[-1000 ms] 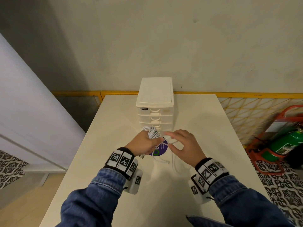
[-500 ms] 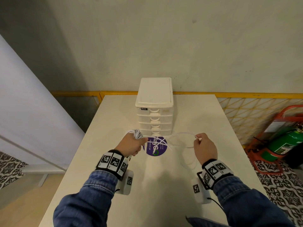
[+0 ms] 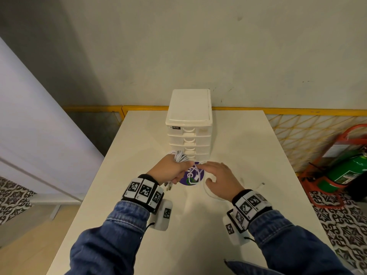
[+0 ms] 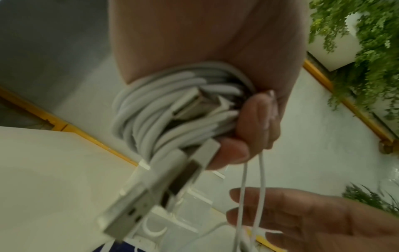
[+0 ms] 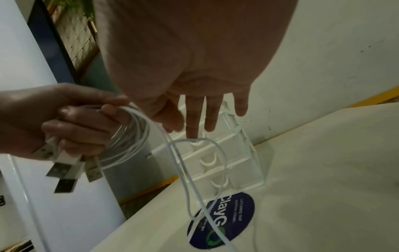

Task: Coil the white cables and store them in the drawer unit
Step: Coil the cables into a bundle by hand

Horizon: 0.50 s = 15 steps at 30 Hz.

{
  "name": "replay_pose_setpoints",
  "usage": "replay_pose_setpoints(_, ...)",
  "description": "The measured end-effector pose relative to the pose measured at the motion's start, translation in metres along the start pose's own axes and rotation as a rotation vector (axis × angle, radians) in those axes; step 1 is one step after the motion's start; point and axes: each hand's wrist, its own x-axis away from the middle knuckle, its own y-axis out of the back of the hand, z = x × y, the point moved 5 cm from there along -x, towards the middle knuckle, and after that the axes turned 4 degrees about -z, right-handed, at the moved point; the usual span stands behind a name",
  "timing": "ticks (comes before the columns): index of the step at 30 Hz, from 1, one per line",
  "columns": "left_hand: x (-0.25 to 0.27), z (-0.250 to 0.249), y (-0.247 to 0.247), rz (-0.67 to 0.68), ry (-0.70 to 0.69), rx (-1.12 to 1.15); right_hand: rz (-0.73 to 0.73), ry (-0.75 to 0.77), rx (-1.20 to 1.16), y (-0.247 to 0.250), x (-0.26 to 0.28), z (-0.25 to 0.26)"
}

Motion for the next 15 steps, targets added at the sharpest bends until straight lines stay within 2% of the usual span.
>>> replay_pose_setpoints(3,0.001,-0.004,-0.001,0.003,-0.01,0.002,-0.084,0.043,-0.113,0.001,-0.002,0.004)
replay_pose_setpoints(7,0.003,-0.009,0.004,-0.019,-0.028,0.032,0.012,-0.043,-0.048,0.002,-0.001,-0.009)
replay_pose_setpoints(11,0.004,-0.01,0.008,0.004,-0.027,0.044,0.059,-0.041,-0.042,-0.001,0.005,-0.016)
replay_pose_setpoints(15,0.006,-0.011,0.001,0.041,-0.03,0.054,-0.05,0.005,-0.148,0.005,0.004,-0.006)
